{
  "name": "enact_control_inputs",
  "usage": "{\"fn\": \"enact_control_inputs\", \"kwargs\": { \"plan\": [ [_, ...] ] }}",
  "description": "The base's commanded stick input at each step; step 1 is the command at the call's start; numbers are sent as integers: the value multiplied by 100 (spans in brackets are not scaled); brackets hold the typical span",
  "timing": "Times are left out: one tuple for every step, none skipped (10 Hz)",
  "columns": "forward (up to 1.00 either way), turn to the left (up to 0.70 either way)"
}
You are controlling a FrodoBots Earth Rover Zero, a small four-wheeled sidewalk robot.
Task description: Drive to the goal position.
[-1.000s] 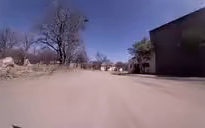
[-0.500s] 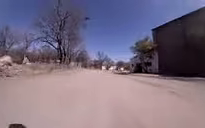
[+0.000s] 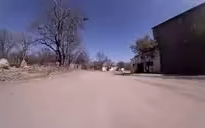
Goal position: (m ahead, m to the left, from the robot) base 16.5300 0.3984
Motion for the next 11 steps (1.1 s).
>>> {"fn": "enact_control_inputs", "kwargs": {
  "plan": [
    [100, 0],
    [100, 0],
    [100, 0],
    [100, 0],
    [100, 0],
    [100, 0],
    [100, 0],
    [100, 0],
    [100, 0],
    [100, 0],
    [100, 0]
  ]
}}
